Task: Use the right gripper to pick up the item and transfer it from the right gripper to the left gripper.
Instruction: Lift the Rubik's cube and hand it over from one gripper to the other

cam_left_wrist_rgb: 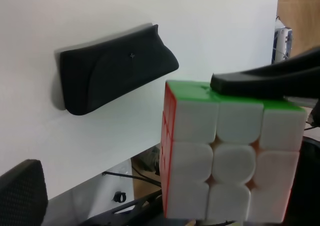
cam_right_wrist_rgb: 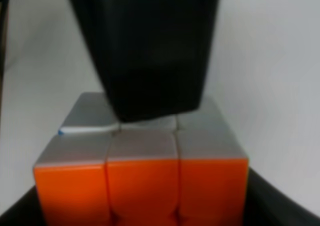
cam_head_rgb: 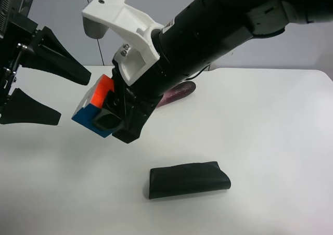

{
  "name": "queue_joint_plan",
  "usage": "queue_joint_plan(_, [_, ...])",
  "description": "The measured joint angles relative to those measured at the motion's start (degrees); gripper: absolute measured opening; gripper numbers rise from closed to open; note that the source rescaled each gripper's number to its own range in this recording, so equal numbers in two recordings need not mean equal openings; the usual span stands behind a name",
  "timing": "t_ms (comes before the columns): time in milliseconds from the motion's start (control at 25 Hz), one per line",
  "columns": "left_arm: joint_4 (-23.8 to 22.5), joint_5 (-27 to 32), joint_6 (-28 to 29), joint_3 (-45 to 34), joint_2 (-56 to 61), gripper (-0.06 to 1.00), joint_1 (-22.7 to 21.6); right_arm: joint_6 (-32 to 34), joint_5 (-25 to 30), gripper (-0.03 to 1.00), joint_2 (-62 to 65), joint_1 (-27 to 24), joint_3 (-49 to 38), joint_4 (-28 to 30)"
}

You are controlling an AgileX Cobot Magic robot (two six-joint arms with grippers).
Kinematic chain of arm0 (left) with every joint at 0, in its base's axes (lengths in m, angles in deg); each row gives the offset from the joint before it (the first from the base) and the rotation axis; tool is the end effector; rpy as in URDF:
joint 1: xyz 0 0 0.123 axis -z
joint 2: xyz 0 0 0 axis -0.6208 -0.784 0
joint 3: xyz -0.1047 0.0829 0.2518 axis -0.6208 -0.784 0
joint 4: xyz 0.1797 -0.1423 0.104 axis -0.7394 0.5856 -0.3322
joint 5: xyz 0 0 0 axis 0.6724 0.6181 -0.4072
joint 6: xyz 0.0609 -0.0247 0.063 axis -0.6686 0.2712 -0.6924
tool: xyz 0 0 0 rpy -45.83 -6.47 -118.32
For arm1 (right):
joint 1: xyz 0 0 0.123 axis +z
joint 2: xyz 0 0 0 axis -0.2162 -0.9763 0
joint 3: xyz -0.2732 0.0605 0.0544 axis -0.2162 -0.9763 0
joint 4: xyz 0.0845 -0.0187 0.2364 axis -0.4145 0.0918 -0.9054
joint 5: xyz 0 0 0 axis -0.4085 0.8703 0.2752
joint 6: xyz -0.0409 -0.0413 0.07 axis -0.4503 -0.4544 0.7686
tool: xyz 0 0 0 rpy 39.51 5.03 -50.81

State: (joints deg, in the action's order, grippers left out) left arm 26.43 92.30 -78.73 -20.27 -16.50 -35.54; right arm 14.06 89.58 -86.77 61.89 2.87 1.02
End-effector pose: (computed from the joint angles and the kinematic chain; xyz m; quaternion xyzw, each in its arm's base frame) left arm 0.2084 -0.0751 0.2885 -0.0270 0.9103 -0.3995 0.1048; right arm 0.1988 0.2805 0.2834 -0.5967 0.6925 0.2409 0.3260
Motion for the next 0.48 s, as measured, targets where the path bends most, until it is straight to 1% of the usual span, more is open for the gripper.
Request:
queue_joint_plan(200, [0.0, 0.59, -0.04, 0.0, 0.0, 1.0, 0.0, 0.0, -1.88, 0.0, 0.0, 0.0, 0.0, 0.06])
queue_joint_plan(360, [0.0, 0.81, -0.07, 0.04, 0.0, 1.0, 0.29, -0.02, -1.93, 0.0, -0.04, 0.0, 0.0, -0.55])
queue_joint_plan(480, [0.0, -0.08, -0.07, 0.04, 0.0, 1.0, 2.6, -0.07, -1.93, 0.0, -0.04, 0.0, 0.0, -0.73])
